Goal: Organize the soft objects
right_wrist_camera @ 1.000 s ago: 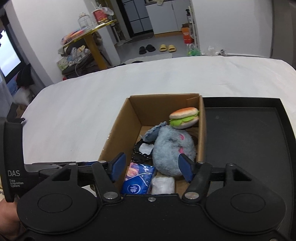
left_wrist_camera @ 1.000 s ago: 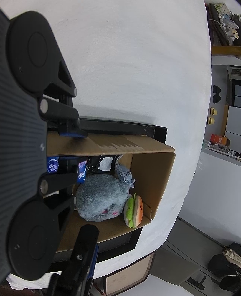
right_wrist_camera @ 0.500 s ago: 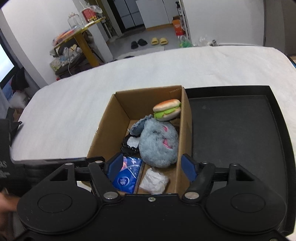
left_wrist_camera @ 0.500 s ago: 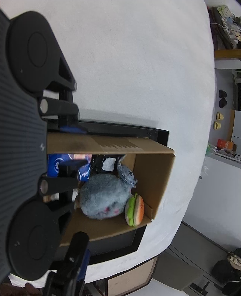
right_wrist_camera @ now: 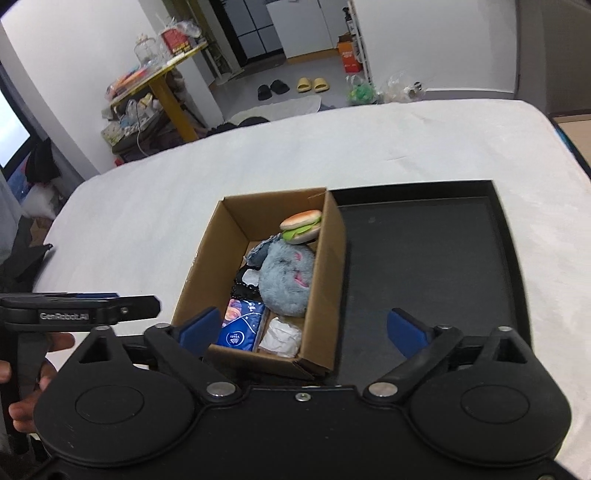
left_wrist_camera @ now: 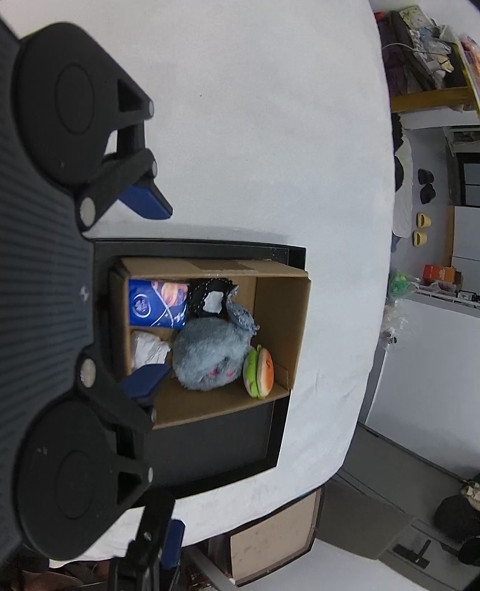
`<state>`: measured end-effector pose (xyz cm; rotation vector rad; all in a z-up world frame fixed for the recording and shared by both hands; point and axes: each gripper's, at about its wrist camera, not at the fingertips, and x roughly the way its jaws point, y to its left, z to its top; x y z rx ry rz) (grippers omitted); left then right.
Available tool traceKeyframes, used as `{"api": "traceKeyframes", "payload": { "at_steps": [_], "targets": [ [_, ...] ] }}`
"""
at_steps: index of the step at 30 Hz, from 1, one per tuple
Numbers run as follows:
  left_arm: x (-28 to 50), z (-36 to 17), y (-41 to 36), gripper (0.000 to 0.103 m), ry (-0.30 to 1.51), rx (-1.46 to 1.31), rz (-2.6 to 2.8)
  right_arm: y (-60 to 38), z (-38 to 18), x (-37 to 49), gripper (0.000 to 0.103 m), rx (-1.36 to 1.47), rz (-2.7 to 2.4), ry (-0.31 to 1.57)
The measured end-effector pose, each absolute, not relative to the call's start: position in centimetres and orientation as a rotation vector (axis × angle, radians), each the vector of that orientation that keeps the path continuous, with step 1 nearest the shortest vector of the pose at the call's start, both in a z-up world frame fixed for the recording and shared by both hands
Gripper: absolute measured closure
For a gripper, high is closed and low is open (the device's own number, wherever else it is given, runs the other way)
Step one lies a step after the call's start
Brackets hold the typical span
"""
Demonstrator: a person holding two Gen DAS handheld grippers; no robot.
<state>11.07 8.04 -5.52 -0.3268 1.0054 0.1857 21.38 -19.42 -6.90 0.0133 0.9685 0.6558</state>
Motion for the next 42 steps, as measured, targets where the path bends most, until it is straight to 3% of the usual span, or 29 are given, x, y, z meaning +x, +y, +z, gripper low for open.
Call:
{"api": "traceKeyframes", "payload": {
  "at_steps": [12, 42],
  "targets": [
    [7.5, -0.3, 4.9, 0.006, 0.936, -0.274, 0.161, -24.2, -2.7, 18.6, 0.0, 0.057, 0.641, 0.875],
    [-0.4, 6.8, -1.3, 0.005, 0.728, -0.219, 0.048, -29.7, 2.5, 10.4, 0.0, 0.162, 0.579, 0.718]
  ]
}}
